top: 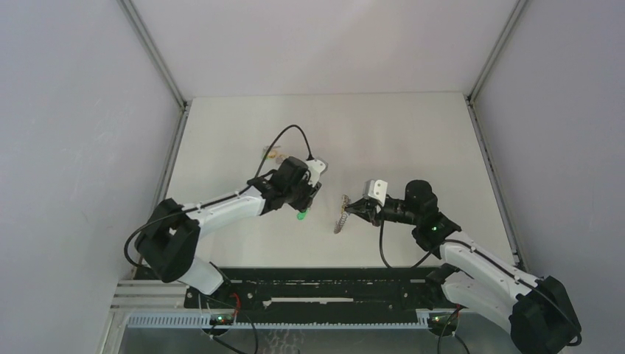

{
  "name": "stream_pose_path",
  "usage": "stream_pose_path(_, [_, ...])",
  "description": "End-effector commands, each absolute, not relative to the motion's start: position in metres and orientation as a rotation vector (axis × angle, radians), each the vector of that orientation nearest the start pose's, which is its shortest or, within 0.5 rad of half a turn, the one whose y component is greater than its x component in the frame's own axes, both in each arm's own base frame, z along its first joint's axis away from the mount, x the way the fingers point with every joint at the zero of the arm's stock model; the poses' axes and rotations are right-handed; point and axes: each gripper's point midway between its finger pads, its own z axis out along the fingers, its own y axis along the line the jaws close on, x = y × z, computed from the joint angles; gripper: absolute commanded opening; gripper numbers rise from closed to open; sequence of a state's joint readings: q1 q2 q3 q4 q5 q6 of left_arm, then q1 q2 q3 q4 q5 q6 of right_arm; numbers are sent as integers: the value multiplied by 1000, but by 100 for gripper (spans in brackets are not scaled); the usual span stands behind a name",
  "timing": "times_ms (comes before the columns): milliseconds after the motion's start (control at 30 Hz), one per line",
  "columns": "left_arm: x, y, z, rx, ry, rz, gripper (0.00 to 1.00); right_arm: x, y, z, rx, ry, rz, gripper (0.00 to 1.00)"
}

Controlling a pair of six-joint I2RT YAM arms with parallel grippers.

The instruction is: Put the keys on the keyring

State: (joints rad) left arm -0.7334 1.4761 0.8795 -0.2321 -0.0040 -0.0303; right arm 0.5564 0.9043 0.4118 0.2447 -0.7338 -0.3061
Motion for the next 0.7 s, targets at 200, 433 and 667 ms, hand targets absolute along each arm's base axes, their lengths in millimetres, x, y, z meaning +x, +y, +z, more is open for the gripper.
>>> stream_pose_path(200, [282, -254, 63, 1070, 2341, -67, 46, 200, 246, 195, -1156, 1284, 801, 0])
stream_pose_path(433, [283, -261, 56, 1132, 2334, -2, 47, 198, 246, 197, -1160, 1273, 814, 0])
stream_pose_path(667, [286, -268, 49, 1171, 2328, 34, 42, 195, 245, 198, -1167, 1266, 827, 0])
